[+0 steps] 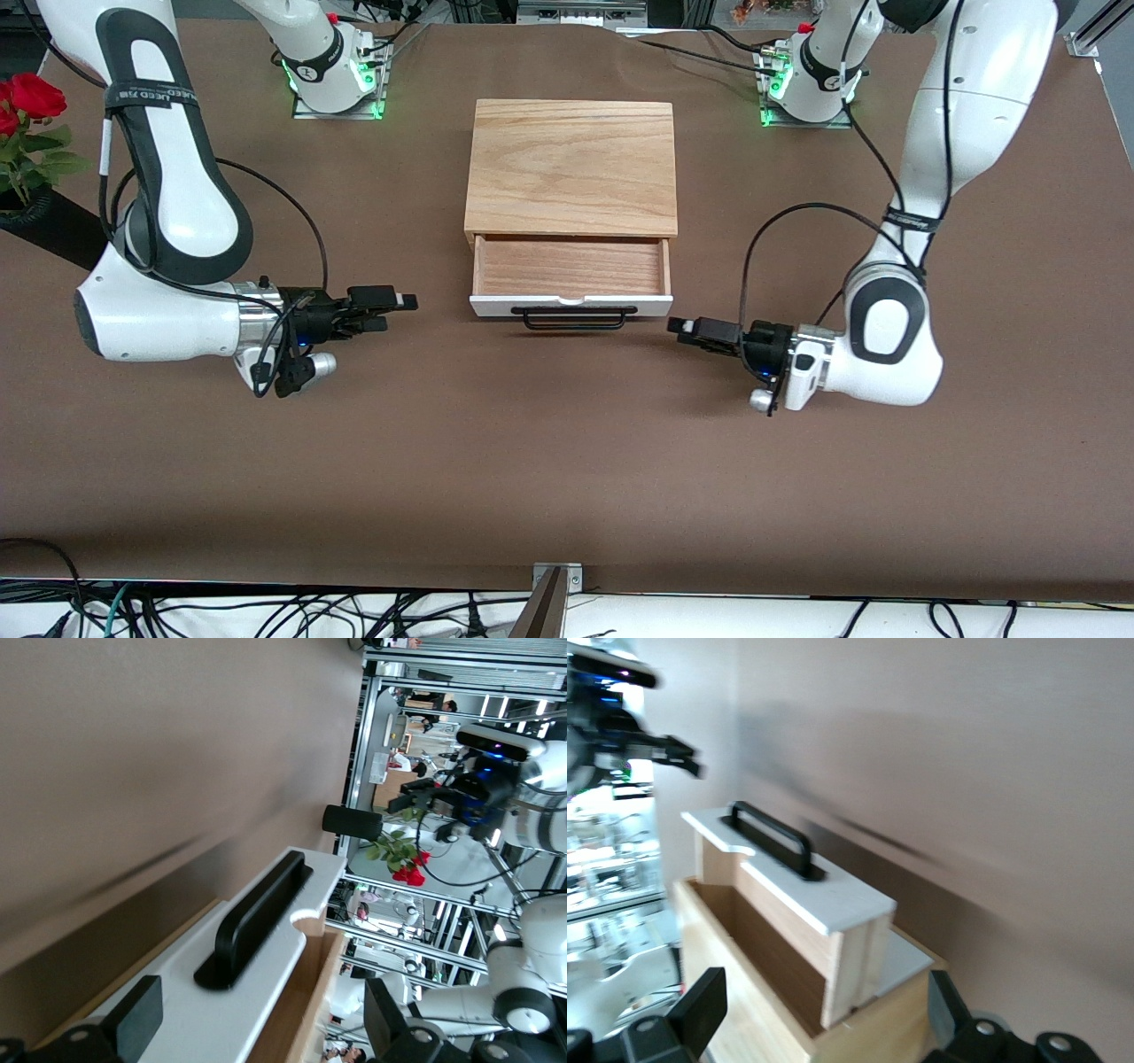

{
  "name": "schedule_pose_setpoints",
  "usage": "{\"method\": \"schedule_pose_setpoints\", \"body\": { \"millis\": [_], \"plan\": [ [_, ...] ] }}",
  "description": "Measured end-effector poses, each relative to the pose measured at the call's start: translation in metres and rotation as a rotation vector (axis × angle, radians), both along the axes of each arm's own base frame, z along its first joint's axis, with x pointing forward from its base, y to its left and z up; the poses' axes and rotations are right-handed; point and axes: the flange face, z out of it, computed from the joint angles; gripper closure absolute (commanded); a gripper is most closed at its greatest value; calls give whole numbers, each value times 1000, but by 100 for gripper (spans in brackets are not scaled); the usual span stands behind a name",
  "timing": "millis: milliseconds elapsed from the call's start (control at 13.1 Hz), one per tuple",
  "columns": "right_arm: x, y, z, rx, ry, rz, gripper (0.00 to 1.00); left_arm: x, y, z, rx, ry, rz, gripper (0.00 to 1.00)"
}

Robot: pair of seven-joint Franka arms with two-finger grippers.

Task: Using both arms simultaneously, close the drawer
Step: 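Place both grippers against the white drawer front beside the handle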

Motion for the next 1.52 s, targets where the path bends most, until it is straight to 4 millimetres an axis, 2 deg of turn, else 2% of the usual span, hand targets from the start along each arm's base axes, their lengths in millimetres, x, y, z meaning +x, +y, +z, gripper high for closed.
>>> {"method": "schedule_pose_setpoints", "body": {
  "millis": [152,229,381,533,610,686,762,914,1143,1219,1295,1524],
  "plan": [
    [0,13,-25,134,23,-7,0,-8,-31,-10,7,3,-5,0],
    [-3,18,-48,208,45,-22,0,-13,-45,-14,9,-5,-22,0],
    [-15,31,-87,330,57,-36,0,-20,-56,-23,-11,-75,-64,2],
    [-23,40,-108,375,29,-26,0,-21,-53,-33,-23,-115,-79,17],
    [-27,47,-115,407,9,-16,0,-21,-52,-36,-26,-124,-82,28],
    [-32,59,-124,447,-14,-18,0,-22,-52,-38,-30,-134,-86,39],
    [-37,70,-132,484,-21,-35,2,-22,-53,-39,-37,-153,-93,43],
    [-44,86,-147,541,-18,-75,8,-24,-55,-42,-51,-188,-106,52],
    [-47,97,-174,578,-61,-135,16,-23,-58,-42,-74,-196,-94,60],
    [-49,102,-183,578,-67,-151,19,-23,-60,-41,-88,-192,-81,76],
    [-52,110,-189,576,-70,-164,24,-24,-62,-43,-94,-189,-78,85],
    [-56,128,-189,572,-75,-185,40,-27,-66,-53,-111,-207,-85,100]
  ]
}}
